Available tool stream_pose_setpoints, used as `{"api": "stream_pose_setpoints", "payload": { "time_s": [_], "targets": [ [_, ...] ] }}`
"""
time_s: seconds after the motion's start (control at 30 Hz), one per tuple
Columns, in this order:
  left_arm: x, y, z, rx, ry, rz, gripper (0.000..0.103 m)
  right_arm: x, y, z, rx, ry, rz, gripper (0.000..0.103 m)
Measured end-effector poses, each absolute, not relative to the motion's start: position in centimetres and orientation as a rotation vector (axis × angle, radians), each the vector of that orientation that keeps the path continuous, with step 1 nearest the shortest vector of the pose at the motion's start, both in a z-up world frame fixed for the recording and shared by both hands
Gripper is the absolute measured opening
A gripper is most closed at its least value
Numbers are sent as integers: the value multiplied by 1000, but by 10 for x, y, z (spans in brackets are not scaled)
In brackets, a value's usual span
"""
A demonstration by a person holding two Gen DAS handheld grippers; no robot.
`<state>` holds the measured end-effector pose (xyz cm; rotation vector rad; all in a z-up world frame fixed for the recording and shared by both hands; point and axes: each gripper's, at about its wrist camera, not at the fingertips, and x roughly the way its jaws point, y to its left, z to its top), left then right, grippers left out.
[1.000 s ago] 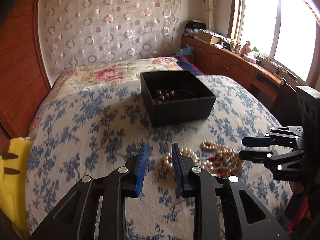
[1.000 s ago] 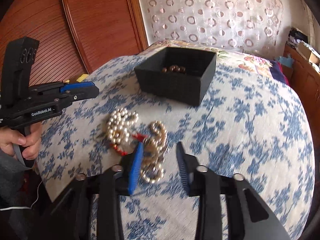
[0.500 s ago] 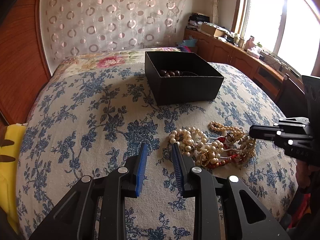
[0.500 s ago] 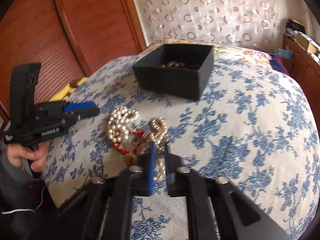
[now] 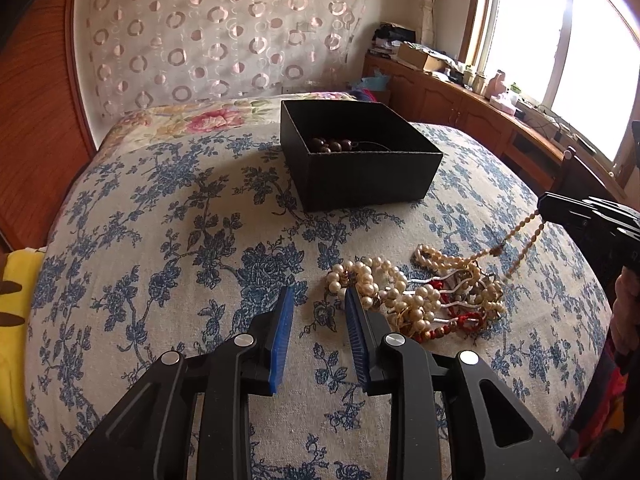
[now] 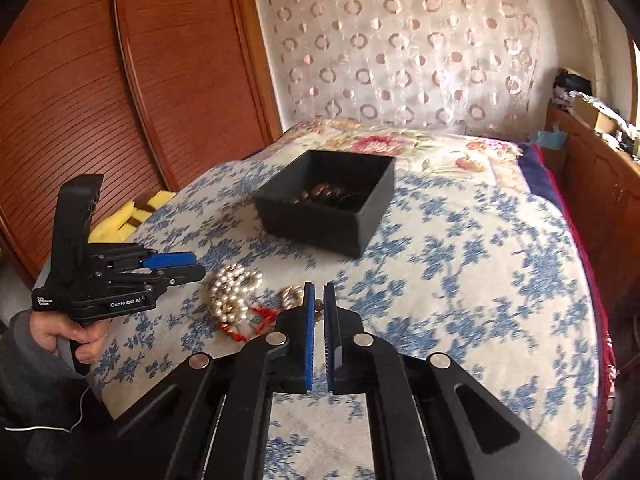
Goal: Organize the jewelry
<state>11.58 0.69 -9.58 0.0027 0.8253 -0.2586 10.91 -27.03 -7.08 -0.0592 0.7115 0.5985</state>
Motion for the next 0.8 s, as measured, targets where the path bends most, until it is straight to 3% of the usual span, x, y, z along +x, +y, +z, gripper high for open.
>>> {"api": "stream_pose_setpoints", "payload": {
  "time_s": [0.37,0.57,0.8],
  "targets": [
    [143,0,-106,-15,889,-285,25,113,-286,-74,-39,722,569,5],
    [142,2,-107,14,889,-258,13,111,-282,-75,-40,722,583,5],
    [146,2,-110,36,897,-260,18,111,-275,-78,-48,730,598,5]
  ]
}}
